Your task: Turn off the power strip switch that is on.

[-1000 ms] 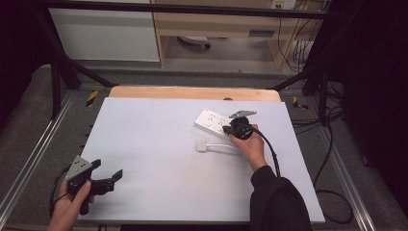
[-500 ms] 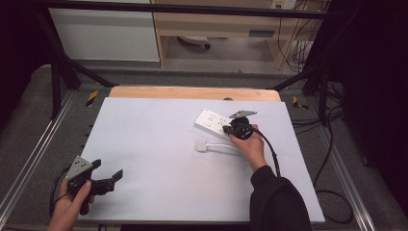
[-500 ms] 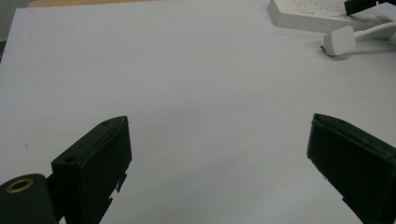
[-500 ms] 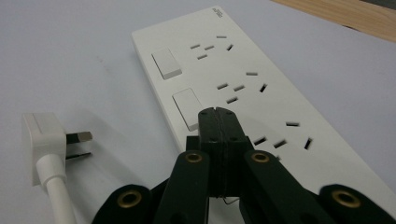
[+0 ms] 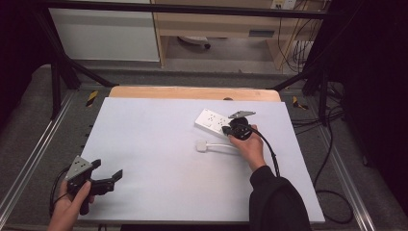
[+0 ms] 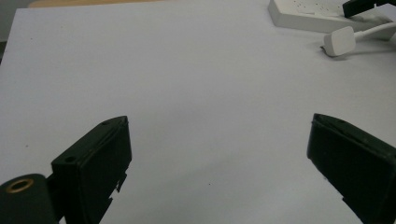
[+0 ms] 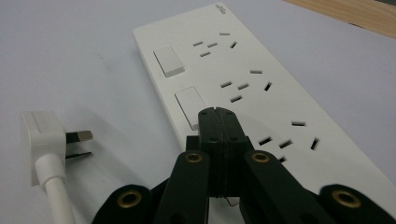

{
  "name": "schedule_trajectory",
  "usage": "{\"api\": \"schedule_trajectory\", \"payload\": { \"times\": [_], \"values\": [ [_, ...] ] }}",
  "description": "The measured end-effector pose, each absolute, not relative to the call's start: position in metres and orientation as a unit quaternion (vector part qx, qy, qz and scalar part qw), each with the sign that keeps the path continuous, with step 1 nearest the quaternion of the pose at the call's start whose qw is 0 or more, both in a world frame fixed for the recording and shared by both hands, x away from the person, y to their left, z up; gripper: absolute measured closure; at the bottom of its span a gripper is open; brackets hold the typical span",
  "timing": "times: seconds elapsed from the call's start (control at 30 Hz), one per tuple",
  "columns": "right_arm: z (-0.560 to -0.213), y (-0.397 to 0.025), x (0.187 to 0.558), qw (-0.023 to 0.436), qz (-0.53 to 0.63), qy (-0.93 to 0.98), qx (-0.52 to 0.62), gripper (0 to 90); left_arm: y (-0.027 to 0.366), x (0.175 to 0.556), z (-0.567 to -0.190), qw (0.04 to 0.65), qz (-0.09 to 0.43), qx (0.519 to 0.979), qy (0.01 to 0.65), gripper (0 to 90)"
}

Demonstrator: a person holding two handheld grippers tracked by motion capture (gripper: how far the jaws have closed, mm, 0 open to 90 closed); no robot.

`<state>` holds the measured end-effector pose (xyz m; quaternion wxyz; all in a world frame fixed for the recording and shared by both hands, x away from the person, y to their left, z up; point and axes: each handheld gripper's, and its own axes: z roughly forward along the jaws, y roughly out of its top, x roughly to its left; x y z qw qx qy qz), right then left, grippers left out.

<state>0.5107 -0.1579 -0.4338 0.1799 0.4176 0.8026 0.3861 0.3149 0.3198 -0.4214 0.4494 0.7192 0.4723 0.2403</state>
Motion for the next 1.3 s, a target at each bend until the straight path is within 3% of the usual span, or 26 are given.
{"api": "schedule_trajectory", "payload": {
  "times": [0.73,1.3],
  "values": [
    [-0.428,-0.159,0.51,0.185,0.389,0.799,0.421,87.0,0.32,0.315,-0.421,0.449,0.24,0.719,0.472,6.4],
    [-0.419,-0.163,0.511,0.179,0.394,0.79,0.435,56.1,0.319,0.315,-0.422,0.449,0.239,0.72,0.472,6.4]
  ]
}}
